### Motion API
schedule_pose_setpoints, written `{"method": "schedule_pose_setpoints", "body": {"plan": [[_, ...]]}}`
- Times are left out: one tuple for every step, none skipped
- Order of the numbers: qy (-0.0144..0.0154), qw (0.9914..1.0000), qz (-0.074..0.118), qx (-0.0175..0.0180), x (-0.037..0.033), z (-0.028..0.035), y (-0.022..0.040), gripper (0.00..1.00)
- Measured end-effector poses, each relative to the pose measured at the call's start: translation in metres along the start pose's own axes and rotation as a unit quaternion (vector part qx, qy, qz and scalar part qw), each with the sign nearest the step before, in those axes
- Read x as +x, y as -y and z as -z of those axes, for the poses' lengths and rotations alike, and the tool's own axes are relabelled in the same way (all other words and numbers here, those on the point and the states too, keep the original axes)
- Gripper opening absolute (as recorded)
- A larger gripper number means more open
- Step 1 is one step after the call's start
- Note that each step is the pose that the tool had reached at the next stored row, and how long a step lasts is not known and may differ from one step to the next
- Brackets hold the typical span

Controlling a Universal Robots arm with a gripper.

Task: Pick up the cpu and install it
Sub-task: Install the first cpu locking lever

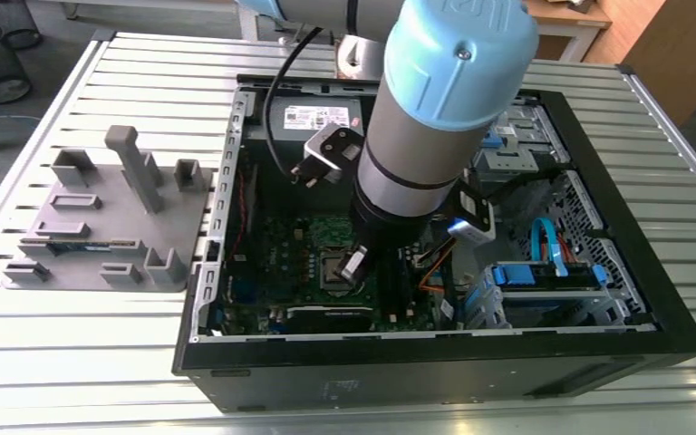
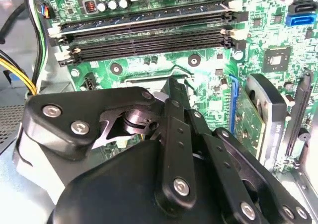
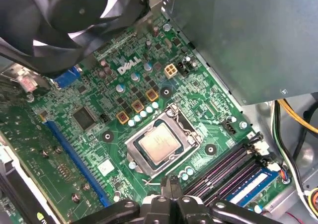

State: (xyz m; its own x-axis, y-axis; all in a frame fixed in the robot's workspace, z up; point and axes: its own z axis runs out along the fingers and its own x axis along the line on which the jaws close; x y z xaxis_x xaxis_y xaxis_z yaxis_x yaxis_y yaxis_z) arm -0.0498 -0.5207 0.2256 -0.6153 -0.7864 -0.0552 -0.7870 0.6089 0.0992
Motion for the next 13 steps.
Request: {"method": "schedule_pose_setpoints", "body": {"plan": [[-0.0001, 1.0, 0.0, 0.0, 0.0001, 0.0, -0.0001, 0.11], [0.0001, 1.0, 0.0, -0.0001, 0.0004, -0.0002, -0.0006, 0.11], [0.0004, 1.0, 0.0, -0.0003, 0.0011, -0.0004, -0.0015, 0.11], [0.0009, 1.0, 0.0, -0.0007, 0.0021, -0.0007, -0.0028, 0.11], [0.0014, 1.0, 0.0, -0.0011, 0.003, -0.001, -0.0042, 0.11], [0.0019, 1.0, 0.0, -0.0015, 0.0038, -0.0012, -0.0056, 0.11], [0.0023, 1.0, 0.0, -0.0018, 0.0044, -0.0015, -0.0069, 0.11], [0.0027, 0.99999, 0.0, -0.0021, 0.0049, -0.0018, -0.0084, 0.11], [0.0029, 0.99999, 0.0, -0.0022, 0.0052, -0.0022, -0.0101, 0.11], [0.0031, 0.99999, 0.0, -0.0023, 0.0054, -0.0025, -0.0117, 0.11], [0.003, 0.99999, 0.0, -0.0023, 0.0054, -0.0028, -0.0133, 0.11], [0.003, 0.99999, 0.0, -0.0023, 0.0049, -0.0029, -0.0148, 0.11], [0.003, 0.99999, 0.0, -0.0023, 0.0043, -0.0031, -0.016, 0.11]]}}
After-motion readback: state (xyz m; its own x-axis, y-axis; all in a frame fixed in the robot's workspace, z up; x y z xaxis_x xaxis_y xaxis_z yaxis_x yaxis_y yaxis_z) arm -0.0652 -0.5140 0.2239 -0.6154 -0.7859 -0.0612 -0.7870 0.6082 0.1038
